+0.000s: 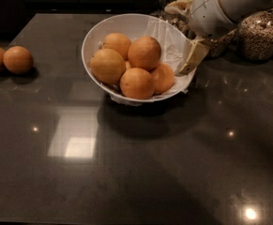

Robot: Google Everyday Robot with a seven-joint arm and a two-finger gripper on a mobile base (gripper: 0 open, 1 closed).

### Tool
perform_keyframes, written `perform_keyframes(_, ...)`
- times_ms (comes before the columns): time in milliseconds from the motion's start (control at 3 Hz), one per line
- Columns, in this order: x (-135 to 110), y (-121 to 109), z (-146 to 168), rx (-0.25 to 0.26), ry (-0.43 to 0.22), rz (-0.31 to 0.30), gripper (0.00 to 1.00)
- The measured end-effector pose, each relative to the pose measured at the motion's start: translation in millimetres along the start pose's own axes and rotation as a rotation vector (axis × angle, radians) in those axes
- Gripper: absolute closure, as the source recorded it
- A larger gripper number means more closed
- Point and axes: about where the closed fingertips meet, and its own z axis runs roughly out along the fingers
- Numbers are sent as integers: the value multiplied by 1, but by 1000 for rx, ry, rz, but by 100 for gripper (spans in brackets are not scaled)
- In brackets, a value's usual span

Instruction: Pick orange from white bowl

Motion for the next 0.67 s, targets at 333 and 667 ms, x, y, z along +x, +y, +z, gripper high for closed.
perform_keyframes(333, -5, -9, 4, 2, -27, -30, 25)
perform_keyframes(667, -17, -14, 9, -13, -68, -64, 36)
